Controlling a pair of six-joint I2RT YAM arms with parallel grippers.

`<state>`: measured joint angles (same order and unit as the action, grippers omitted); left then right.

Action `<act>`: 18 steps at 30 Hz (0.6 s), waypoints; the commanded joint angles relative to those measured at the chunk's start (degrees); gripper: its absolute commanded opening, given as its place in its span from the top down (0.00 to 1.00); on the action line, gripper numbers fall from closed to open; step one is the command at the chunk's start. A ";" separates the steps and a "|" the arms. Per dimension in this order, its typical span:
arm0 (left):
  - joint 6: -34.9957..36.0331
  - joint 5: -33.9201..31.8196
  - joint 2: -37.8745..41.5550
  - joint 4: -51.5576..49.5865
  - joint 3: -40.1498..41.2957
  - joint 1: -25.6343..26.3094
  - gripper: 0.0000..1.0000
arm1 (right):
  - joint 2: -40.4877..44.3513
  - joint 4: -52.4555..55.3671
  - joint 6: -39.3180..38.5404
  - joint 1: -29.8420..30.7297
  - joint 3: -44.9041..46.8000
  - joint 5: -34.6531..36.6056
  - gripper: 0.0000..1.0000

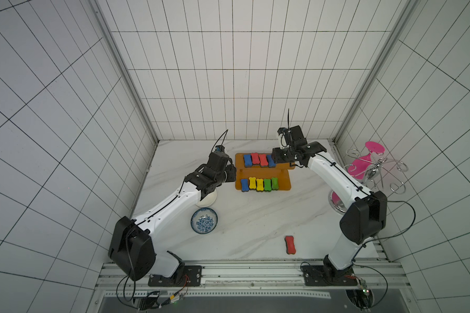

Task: Remove the whiteboard erasers from the shelf
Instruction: Pick up the whiteboard eraser from the shelf.

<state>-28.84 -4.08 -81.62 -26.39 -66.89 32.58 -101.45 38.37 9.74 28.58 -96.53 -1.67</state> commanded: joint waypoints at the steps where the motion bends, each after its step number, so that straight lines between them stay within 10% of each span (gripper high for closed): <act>1: 0.98 0.48 0.39 0.73 0.59 0.07 0.57 | -3.09 1.17 -1.77 -0.67 -3.09 -0.65 0.50; 18: -0.11 2.73 -0.02 0.77 0.80 -1.11 0.56 | -5.89 1.18 -1.74 -2.33 -2.22 0.33 0.51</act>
<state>-28.93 -1.85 -81.62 -26.39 -66.46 31.77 -108.14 38.76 8.54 27.40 -99.00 -2.55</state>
